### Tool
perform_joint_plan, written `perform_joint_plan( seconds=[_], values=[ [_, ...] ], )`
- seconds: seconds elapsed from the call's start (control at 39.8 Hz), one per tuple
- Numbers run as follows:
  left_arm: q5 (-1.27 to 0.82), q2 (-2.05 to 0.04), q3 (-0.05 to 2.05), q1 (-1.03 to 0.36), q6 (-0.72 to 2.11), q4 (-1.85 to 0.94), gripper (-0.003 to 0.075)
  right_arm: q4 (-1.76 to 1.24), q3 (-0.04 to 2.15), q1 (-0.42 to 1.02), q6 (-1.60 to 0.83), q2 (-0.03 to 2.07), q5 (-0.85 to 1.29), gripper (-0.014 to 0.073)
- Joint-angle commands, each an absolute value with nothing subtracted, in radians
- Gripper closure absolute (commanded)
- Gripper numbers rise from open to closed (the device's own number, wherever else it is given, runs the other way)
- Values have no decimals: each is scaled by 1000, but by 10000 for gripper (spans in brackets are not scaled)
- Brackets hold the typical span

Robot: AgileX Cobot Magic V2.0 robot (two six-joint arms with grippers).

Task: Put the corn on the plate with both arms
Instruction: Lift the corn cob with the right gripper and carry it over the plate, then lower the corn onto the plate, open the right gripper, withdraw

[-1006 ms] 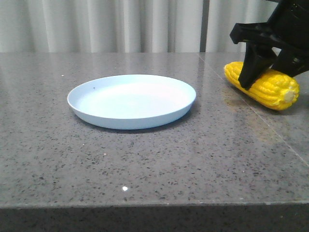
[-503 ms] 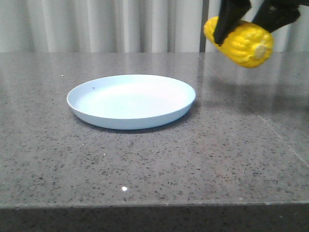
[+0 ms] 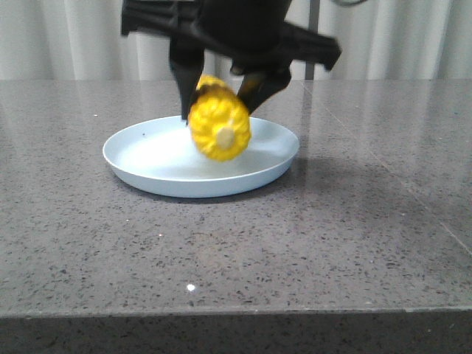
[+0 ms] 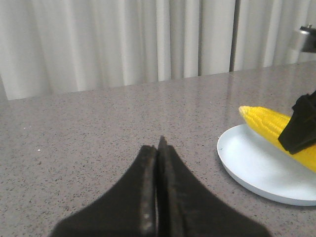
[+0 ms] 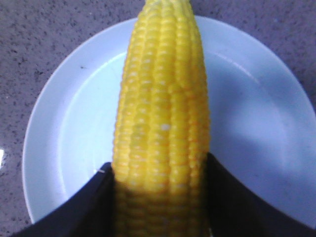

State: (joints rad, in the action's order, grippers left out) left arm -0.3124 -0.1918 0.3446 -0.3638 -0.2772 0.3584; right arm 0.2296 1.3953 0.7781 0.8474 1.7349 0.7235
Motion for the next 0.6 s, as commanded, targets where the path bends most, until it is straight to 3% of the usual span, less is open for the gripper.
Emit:
perform_joint_plan(
  seconds=[0.0,0.1,0.2,0.28,0.58],
  values=[
    [-227,-203,369,-367,-288,363,741,266,1434,778,870,1708,677,489],
    [-227,-203,369,-367,-288,363,741,263,1434,779,870,1715,676,361],
    [-227,-203,369,-367,-288,363,741,236,1434,779,870,1714,673,112],
    [-227,-203,369,-367,-288,363,741,211,1434,779,870,1712,673,-20],
    [-227,-203,369,-367,-288,363,741,217,1434,685,827,1567,683,12]
  ],
)
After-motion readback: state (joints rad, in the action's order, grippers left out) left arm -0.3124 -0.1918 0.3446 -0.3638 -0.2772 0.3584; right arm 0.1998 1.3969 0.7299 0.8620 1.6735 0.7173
